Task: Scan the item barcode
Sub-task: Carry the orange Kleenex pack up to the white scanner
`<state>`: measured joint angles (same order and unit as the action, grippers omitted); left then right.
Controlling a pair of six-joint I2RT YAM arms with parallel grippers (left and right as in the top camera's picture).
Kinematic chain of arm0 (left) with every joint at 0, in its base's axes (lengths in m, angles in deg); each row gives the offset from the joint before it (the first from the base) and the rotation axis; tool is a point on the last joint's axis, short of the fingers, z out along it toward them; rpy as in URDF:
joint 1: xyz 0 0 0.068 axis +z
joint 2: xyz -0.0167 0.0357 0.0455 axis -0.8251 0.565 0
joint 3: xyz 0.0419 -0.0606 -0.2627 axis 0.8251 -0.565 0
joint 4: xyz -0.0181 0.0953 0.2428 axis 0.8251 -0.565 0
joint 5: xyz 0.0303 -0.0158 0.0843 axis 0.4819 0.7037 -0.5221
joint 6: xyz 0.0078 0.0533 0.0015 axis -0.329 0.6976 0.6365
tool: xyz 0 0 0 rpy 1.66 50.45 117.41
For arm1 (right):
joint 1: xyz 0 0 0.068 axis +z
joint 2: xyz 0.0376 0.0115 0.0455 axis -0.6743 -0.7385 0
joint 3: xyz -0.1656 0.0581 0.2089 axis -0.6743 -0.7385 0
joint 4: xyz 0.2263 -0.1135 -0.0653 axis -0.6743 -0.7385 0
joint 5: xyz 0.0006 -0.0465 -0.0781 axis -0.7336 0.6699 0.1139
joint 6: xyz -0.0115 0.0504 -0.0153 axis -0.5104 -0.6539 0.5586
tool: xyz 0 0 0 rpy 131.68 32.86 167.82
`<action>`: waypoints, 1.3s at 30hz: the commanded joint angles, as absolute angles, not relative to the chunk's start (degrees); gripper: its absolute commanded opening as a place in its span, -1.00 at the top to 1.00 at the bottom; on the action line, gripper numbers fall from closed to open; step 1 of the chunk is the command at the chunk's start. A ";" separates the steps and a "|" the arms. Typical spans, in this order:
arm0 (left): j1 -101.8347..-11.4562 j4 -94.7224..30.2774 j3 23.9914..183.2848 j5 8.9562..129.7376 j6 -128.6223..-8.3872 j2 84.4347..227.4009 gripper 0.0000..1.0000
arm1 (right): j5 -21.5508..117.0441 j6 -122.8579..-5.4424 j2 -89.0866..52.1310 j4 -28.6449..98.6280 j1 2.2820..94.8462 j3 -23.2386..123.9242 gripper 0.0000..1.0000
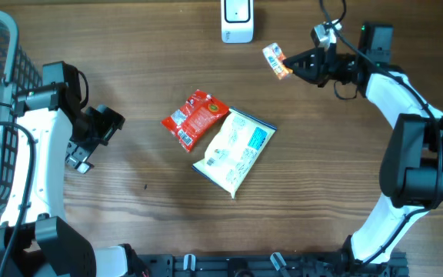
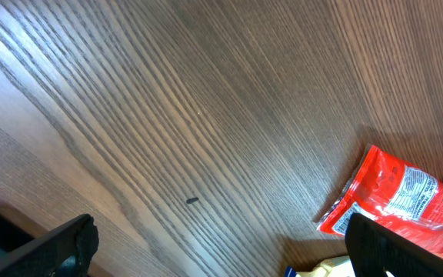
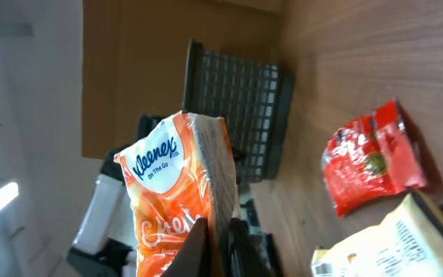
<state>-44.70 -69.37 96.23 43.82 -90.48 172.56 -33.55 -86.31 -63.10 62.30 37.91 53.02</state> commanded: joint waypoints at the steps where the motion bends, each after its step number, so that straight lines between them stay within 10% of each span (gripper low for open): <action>1: -44.55 -69.35 96.18 44.26 -91.05 172.56 -1.00 | -37.18 -89.46 -63.78 62.39 39.18 53.72 0.92; 16: -44.55 -69.35 96.18 44.26 -91.05 172.56 -1.00 | -35.98 -92.50 -63.78 65.32 41.21 53.72 0.91; 30: -44.55 -69.32 96.18 44.26 -91.05 172.56 -1.00 | -4.22 -101.79 -63.73 81.08 43.85 54.75 0.91; 39: -44.55 -69.35 96.18 44.26 -91.05 172.56 -1.00 | 45.48 -66.12 -63.73 60.25 52.97 72.69 0.91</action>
